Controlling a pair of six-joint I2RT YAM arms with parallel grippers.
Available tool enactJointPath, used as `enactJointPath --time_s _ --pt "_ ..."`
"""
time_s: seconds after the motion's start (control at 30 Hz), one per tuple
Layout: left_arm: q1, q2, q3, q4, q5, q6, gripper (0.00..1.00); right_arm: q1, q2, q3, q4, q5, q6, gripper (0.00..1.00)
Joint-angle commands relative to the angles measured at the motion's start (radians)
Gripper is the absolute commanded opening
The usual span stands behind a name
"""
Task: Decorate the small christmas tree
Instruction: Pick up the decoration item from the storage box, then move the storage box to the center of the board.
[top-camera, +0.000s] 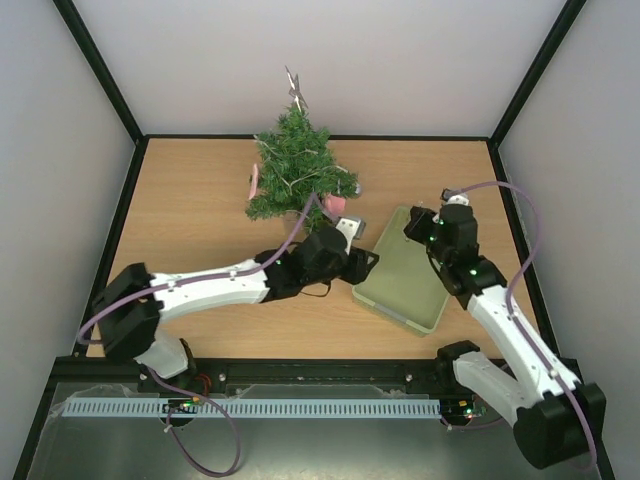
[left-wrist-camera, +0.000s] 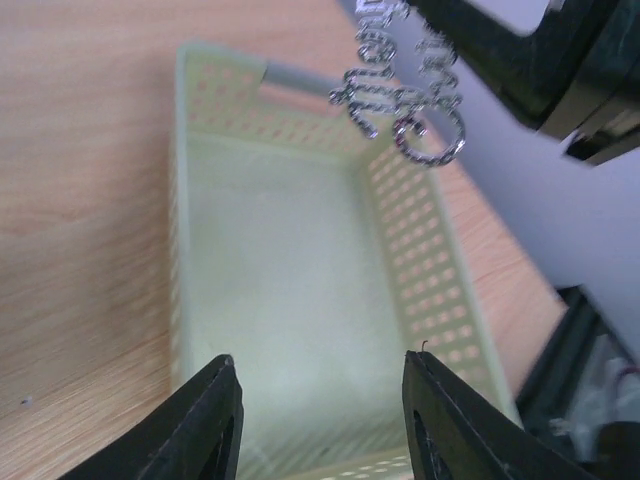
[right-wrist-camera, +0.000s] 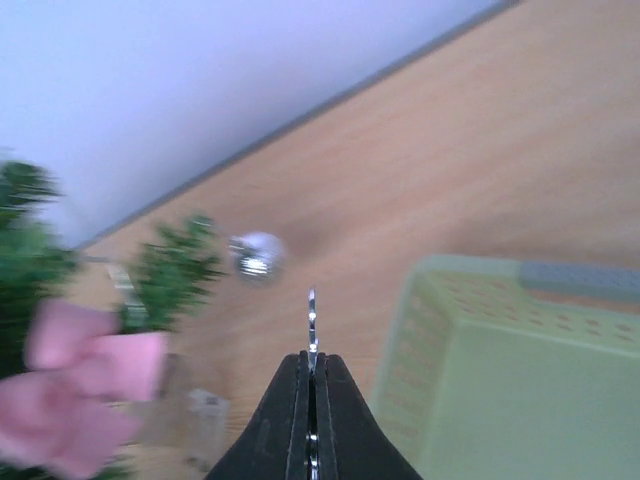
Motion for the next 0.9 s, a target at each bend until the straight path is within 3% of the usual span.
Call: enactJointPath --time_s 0.0,0.13,0.2,0.53,0.87 --pt "0.007 -0.146 -0.024 0.041 0.069 -0.003 0.49 0.006 -0.132 0.052 0.037 -0.207 -0.024 0.02" --pt "0.012 -0.266 -0.098 0.182 0.202 -0.005 0.55 0.006 -0.219 -0.006 0.281 -0.516 0.145 0.02" --pt "0.013 -0.307 -0.127 0.254 0.246 -0.017 0.57 0.005 -0.253 -0.043 0.411 -0.587 0.249 0.02" --pt "0.014 -0.377 -0.234 0.595 0.38 -0.075 0.54 0.007 -0.288 -0.099 0.871 -0.7 0.605 0.02" --pt "0.026 -0.342 -0.278 0.892 0.322 -0.184 0.46 0.033 -0.275 -0.12 0.955 -0.75 0.68 0.02"
